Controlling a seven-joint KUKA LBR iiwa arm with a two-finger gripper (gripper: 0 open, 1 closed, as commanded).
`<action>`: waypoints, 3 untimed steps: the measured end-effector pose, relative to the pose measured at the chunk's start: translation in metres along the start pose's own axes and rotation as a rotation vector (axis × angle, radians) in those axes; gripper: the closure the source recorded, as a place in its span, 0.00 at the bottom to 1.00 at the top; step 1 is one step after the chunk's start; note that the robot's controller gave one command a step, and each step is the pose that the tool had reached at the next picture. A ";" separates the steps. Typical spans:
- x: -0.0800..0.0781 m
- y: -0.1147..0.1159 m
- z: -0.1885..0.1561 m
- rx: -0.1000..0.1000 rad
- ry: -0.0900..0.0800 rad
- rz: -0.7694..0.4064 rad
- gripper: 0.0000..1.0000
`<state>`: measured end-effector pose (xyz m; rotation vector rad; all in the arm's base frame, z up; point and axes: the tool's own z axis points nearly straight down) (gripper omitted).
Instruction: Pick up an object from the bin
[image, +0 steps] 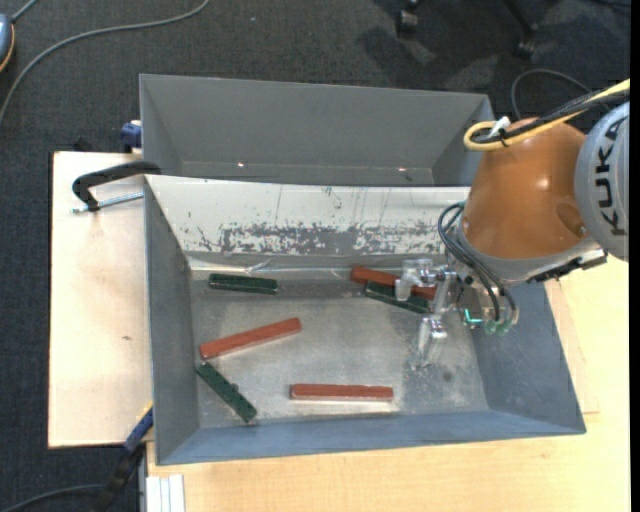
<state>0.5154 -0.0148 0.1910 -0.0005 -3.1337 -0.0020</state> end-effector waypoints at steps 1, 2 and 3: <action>0.013 0.088 0.125 -0.001 0.000 -0.078 0.00; 0.013 0.068 0.089 0.000 -0.016 -0.049 0.00; 0.021 0.079 0.068 -0.001 -0.015 -0.043 0.00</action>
Offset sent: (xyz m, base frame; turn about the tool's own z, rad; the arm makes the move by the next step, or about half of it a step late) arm -0.0118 0.0843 -0.1210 -0.0720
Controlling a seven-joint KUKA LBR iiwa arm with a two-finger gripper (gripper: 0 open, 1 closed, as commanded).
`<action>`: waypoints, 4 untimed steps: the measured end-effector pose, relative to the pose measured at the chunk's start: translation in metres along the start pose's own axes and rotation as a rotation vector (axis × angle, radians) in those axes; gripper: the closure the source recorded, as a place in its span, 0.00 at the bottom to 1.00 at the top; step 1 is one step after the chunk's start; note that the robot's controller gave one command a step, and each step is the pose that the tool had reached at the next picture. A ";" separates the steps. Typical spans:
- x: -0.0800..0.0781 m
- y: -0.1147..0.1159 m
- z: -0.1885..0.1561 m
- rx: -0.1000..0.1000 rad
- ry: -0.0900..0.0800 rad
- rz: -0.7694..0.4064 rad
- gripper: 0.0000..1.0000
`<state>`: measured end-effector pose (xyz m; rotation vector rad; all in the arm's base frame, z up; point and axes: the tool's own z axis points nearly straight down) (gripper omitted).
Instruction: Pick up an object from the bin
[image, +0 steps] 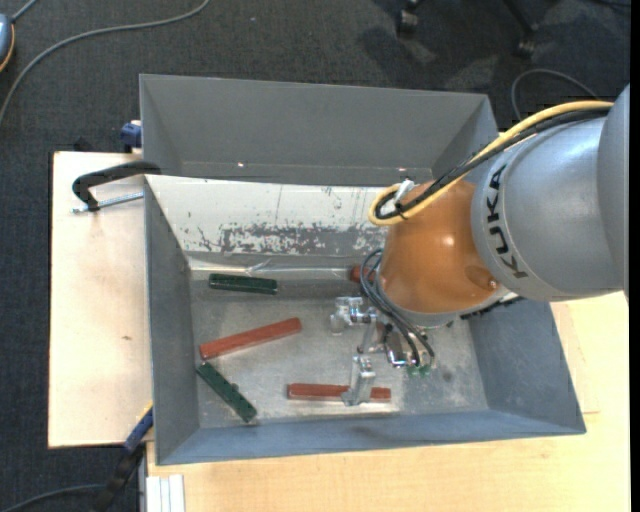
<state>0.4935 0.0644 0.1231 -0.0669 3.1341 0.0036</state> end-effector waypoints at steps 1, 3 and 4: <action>0.004 0.003 0.056 0.001 0.013 0.008 0.00; 0.003 0.003 0.055 0.001 0.008 0.007 1.00; 0.002 0.004 0.052 0.000 0.004 0.007 1.00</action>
Offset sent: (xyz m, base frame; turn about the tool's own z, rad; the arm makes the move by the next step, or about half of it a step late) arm -0.0026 0.0019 -0.0531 0.0082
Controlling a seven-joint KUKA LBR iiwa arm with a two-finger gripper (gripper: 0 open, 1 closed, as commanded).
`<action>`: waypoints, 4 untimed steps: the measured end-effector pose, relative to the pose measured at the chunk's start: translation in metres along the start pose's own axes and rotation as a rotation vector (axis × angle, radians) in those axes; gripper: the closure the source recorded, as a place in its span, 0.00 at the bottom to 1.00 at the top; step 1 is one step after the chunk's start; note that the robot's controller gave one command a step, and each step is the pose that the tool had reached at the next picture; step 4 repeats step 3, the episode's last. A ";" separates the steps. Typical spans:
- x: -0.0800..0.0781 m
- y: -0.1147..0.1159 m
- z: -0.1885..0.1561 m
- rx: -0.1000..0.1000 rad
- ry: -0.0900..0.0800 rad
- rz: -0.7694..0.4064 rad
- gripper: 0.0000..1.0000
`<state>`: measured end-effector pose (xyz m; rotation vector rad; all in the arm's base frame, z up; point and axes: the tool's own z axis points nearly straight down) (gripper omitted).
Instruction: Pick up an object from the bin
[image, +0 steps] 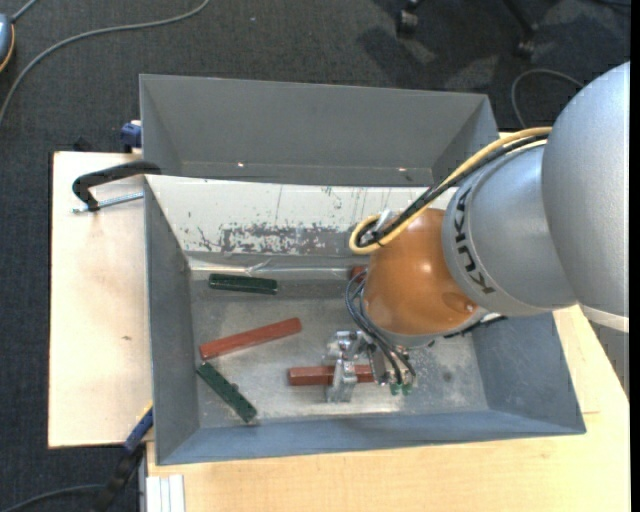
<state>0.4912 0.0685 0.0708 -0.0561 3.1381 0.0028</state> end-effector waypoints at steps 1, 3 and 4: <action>-0.003 0.001 -0.075 -0.001 -0.010 0.000 1.00; -0.007 0.002 -0.122 0.000 -0.007 -0.001 1.00; -0.007 0.002 -0.122 0.000 -0.007 -0.001 1.00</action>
Offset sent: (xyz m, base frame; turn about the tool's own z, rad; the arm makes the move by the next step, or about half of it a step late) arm 0.0001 -0.0001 0.0706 0.0000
